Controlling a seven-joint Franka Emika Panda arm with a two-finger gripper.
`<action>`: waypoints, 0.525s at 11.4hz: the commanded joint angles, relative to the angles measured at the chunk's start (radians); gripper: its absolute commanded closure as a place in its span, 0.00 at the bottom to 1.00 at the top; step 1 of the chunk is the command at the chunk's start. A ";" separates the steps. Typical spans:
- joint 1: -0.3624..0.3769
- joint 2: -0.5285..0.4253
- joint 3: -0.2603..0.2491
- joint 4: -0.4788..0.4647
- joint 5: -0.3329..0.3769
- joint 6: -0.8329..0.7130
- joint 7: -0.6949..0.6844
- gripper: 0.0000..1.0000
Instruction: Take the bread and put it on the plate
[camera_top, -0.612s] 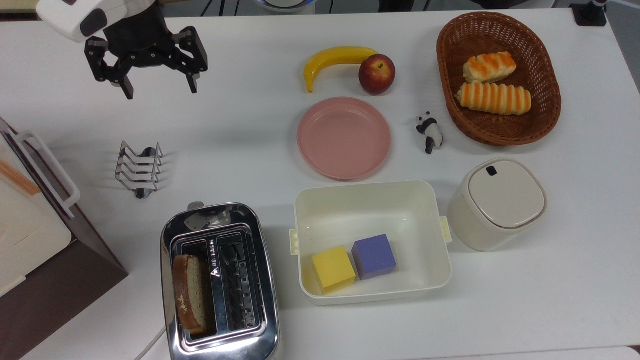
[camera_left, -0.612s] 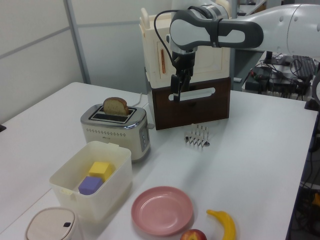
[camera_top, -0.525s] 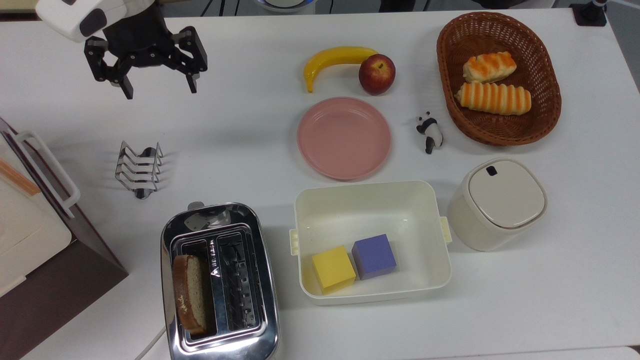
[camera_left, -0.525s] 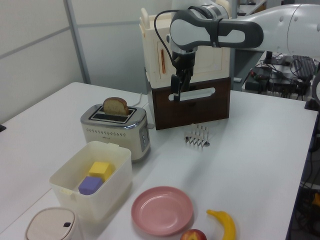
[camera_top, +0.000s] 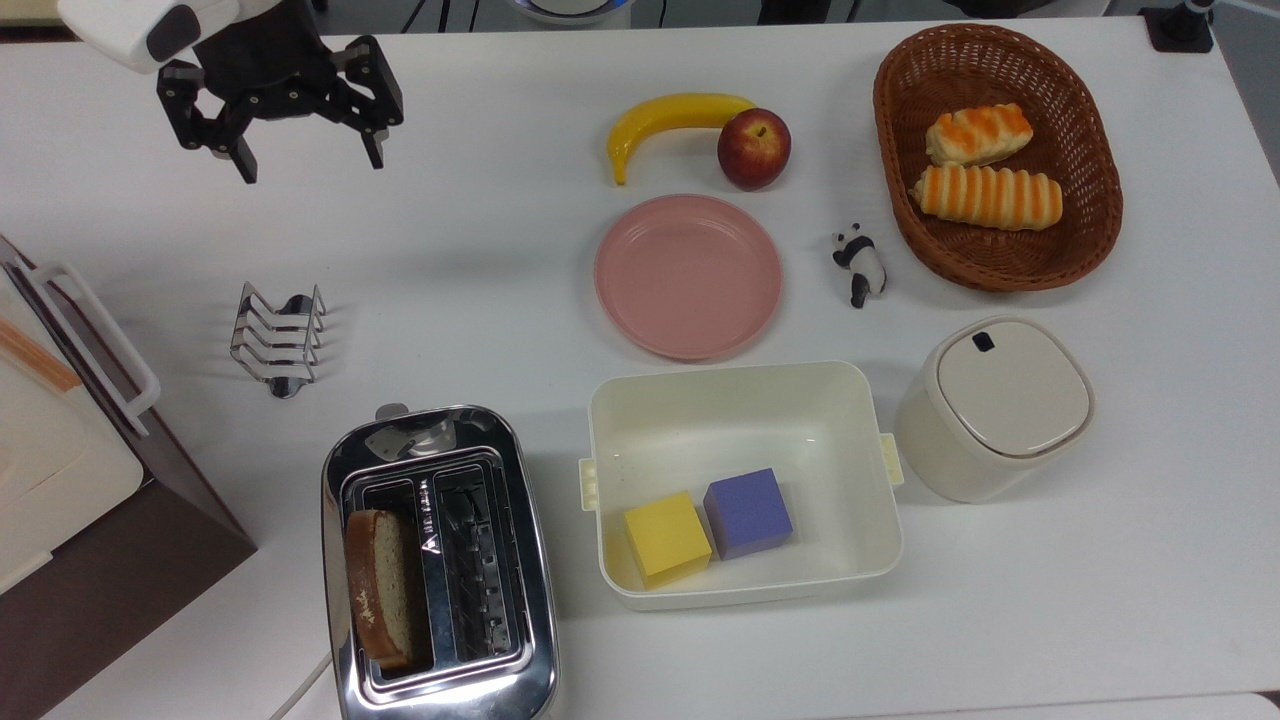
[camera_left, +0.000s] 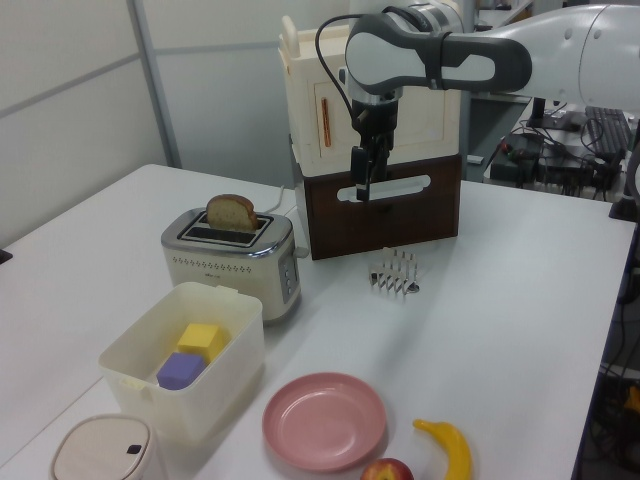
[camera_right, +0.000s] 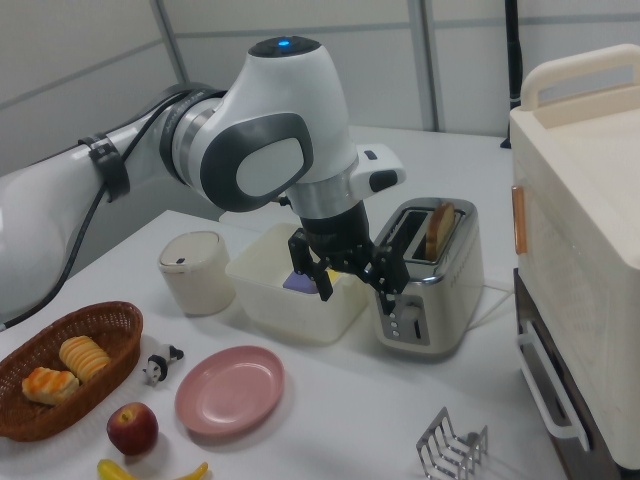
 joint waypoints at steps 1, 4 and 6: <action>0.005 -0.036 -0.002 -0.032 -0.018 -0.024 -0.008 0.00; 0.005 -0.034 -0.002 -0.032 -0.019 -0.024 -0.014 0.00; 0.005 -0.034 -0.001 -0.032 -0.019 -0.023 -0.014 0.00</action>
